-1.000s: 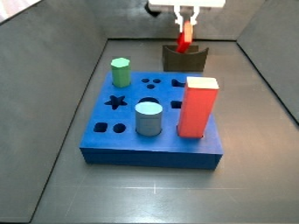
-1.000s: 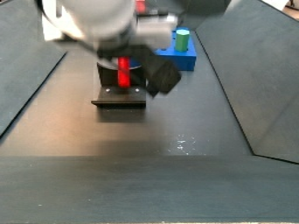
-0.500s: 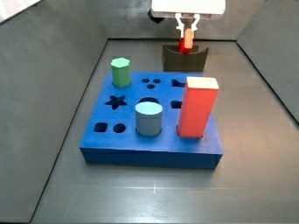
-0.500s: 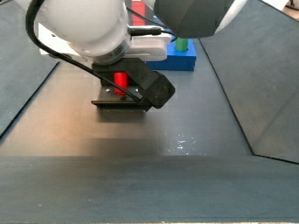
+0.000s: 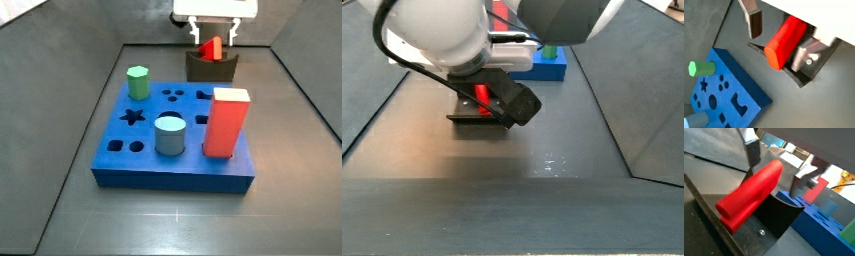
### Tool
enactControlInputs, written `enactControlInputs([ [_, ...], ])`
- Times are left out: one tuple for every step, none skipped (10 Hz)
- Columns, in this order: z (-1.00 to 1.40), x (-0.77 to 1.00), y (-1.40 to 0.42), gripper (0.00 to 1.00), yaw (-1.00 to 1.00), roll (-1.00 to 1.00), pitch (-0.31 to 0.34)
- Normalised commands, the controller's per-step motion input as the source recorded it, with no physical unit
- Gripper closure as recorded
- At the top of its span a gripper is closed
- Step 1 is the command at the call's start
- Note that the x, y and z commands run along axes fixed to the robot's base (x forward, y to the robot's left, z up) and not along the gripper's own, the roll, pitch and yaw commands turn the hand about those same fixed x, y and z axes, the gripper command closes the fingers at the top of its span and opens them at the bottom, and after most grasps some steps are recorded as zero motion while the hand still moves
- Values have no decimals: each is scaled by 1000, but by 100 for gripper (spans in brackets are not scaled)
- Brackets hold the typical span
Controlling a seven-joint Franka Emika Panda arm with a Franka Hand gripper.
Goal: Pick up the square-circle object. Move up. Place the square-circle object on the fixture. Regrasp the square-circle object. Move to above the board. Insert the square-circle object.
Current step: Regrasp the square-circle object.
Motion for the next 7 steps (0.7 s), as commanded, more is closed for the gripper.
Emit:
enactControlInputs([
  [1000, -3, 0, 0, -3, 23, -69],
  [1000, -22, 0, 0, 25, 38, -50],
  [1000, -31, -3, 0, 46, 51, -24],
  [1000, -37, -4, 0, 54, 54, 3],
  [943, -38, -2, 0, 56, 55, 22],
  [711, -31, 1, 0, 48, 53, 62],
  [530, -25, 4, 0, 37, 52, 86],
])
